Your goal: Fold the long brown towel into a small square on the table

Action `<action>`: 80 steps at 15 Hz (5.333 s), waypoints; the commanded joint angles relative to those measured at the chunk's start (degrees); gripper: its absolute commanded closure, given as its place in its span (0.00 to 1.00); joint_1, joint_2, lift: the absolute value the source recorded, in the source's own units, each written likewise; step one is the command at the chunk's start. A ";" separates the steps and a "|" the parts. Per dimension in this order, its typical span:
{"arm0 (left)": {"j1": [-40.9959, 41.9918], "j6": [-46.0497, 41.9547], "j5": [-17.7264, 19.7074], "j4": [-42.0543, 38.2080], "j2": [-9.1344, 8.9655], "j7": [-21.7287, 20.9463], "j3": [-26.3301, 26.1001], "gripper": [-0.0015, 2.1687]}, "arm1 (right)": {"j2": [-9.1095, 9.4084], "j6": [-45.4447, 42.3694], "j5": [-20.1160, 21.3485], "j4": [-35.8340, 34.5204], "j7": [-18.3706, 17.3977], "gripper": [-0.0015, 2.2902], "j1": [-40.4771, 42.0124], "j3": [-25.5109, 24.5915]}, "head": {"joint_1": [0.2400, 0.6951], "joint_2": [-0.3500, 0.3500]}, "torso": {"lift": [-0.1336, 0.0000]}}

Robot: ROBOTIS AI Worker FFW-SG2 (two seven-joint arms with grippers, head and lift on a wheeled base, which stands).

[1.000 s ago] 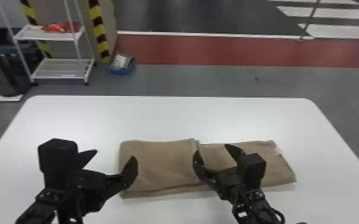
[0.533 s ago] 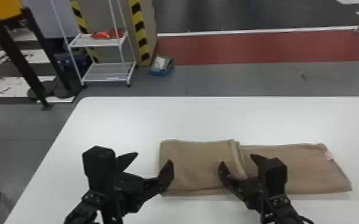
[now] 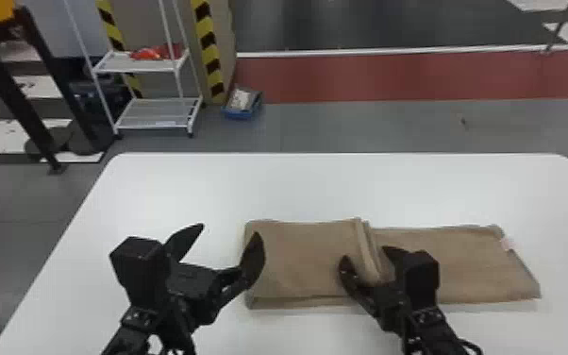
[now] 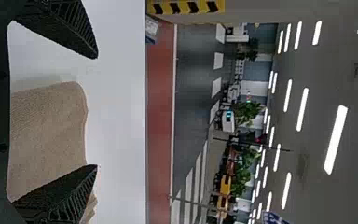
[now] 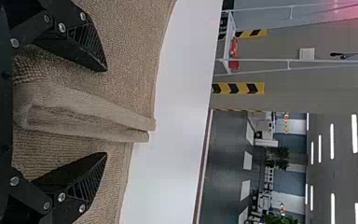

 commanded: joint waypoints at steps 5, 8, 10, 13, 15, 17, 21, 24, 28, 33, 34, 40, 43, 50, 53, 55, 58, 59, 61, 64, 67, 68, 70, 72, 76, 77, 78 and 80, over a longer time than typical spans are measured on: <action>0.56 -7.61 1.01 3.99 -0.15 0.83 0.27 0.02 | 0.00 -0.91 0.29 -0.87 0.09 0.13 0.41 0.07 | 1.00 0.65 | 0.17; 0.47 -7.61 1.01 4.08 -0.15 0.30 0.18 0.02 | 0.00 -0.20 0.38 -0.87 0.18 0.15 0.33 -0.11 | 1.00 0.64 | 0.17; 0.30 -7.61 1.10 4.60 -0.15 0.21 0.27 0.02 | 0.00 -0.03 0.47 -0.87 0.18 0.15 0.33 -0.20 | 1.00 0.64 | 0.17; 0.30 -7.61 1.36 4.87 -0.15 0.12 0.35 0.02 | 0.00 -0.38 0.56 -0.87 0.44 0.21 0.33 -0.11 | 1.00 0.64 | 0.17; 0.30 -7.61 1.54 4.96 -0.15 0.12 0.53 0.02 | 0.00 -0.38 0.56 -0.87 0.53 0.26 0.33 -0.11 | 1.00 0.64 | 0.17; 0.30 -7.78 1.72 5.22 -0.15 0.04 0.70 0.02 | 0.09 -0.55 0.47 -0.87 0.53 0.26 0.41 -0.11 | 1.00 0.64 | 0.17; 0.30 -7.96 2.15 5.48 -0.15 -0.40 0.97 0.02 | 0.09 -0.91 0.56 -0.87 0.53 0.33 0.59 -0.20 | 1.00 0.65 | 0.17; 0.30 -7.96 2.15 5.48 -0.15 -0.58 1.06 0.02 | 0.17 -1.08 0.56 -0.87 0.53 0.39 0.68 -0.20 | 1.00 0.65 | 0.17; 0.38 -8.13 2.15 5.57 -0.15 -0.58 1.32 0.02 | 0.17 -1.43 0.56 -0.79 0.44 0.65 0.85 -0.28 | 1.00 0.65 | 0.17; 0.38 -8.13 2.15 5.83 -0.15 -0.58 1.50 0.02 | 0.26 -4.77 0.38 -4.04 0.44 0.66 2.70 -0.37 | 1.00 0.66 | 0.17; 0.38 -8.13 2.15 5.83 -0.15 -0.58 1.58 0.02 | 0.26 -4.60 -0.06 -7.29 0.44 0.66 3.93 -0.55 | 1.00 0.66 | 0.17; 0.30 -8.84 2.68 6.54 -0.15 -0.84 2.46 0.02 | 0.09 -2.14 -1.38 -22.41 0.79 0.66 13.42 -9.87 | 1.00 0.61 | 0.17; 0.21 -8.84 2.86 6.89 -0.15 -1.02 2.37 0.02 | 0.61 -2.49 -1.99 -16.87 1.67 0.66 13.25 -13.20 | 1.00 0.52 | 0.17; 0.38 -9.01 2.86 6.80 -0.15 -1.11 2.81 0.02 | 0.70 -1.43 -8.59 -21.44 3.96 0.66 12.81 -20.68 | 1.00 0.41 | 0.17; 0.56 -9.36 3.12 6.89 -0.15 -1.46 2.99 0.02 | 0.88 -0.38 -9.55 -19.68 3.96 0.66 12.89 -23.49 | 1.00 0.37 | 0.17; 0.30 -9.36 3.03 6.98 -0.15 -1.46 2.73 0.02 | 0.79 -0.55 -9.11 -13.97 3.96 0.66 10.08 -23.31 | 1.00 0.32 | 0.17; 0.12 -9.19 2.86 7.06 -0.15 -1.37 2.46 0.02 | 0.70 1.03 -9.82 -11.77 6.42 0.66 7.18 -24.37 | 1.00 0.31 | 0.17; 0.03 -9.19 2.77 7.06 -0.15 -1.37 2.46 0.02 | 0.70 1.73 -11.22 -13.27 7.03 0.66 7.18 -25.86 | 1.00 0.31 | 0.17; 0.03 -9.19 2.77 7.15 -0.15 -1.46 2.46 0.02 | 0.53 4.72 -15.09 -18.36 8.00 0.66 7.71 -29.82 | 1.00 0.30 | 0.17; -0.32 -9.19 2.86 7.77 -0.15 -1.46 2.37 0.02 | -0.09 7.53 -14.47 -15.55 8.61 0.65 4.90 -32.37 | 1.00 0.23 | 0.17; -0.41 -9.19 2.86 8.21 -0.15 -1.72 2.11 0.02 | -0.27 11.93 -14.03 -12.48 12.66 0.00 3.93 -32.80 | 1.00 0.20 | 0.17; -0.32 -9.19 2.86 8.21 -0.15 -1.72 2.37 0.02 | -0.09 11.58 -14.21 -12.39 12.57 0.00 4.63 -32.98 | 1.00 0.20 | 0.17; -0.23 -9.19 2.86 8.38 -0.15 -1.72 2.81 0.02 | 0.70 11.22 -14.21 -11.42 12.57 0.02 4.98 -35.00 | 1.00 0.20 | 0.17; -0.32 -9.36 2.95 8.65 -0.15 -1.81 2.64 0.02 | 0.70 11.40 -14.39 -11.33 12.57 0.03 4.90 -36.14 | 1.00 0.19 | 0.17; -0.32 -9.36 2.95 8.82 -0.15 -1.90 2.64 0.02 | 0.53 11.93 -13.95 -11.16 12.57 0.03 4.90 -37.55 | 1.00 0.14 | 0.17; -0.32 -9.54 3.03 8.82 -0.15 -1.99 2.73 0.02 | 0.53 11.93 -13.86 -11.07 12.66 0.03 4.90 -37.46 | 1.00 0.13 | 0.17; -0.32 -9.36 3.03 8.91 -0.15 -2.16 2.73 0.02 | 0.53 11.93 -13.59 -10.98 12.57 0.03 4.81 -37.20 | 1.00 0.13 | 0.17; -0.41 -9.36 3.03 8.91 -0.15 -2.16 2.55 0.02 | 0.61 12.28 -12.72 -10.98 12.57 0.04 4.54 -36.32 | 1.00 0.13 | 0.17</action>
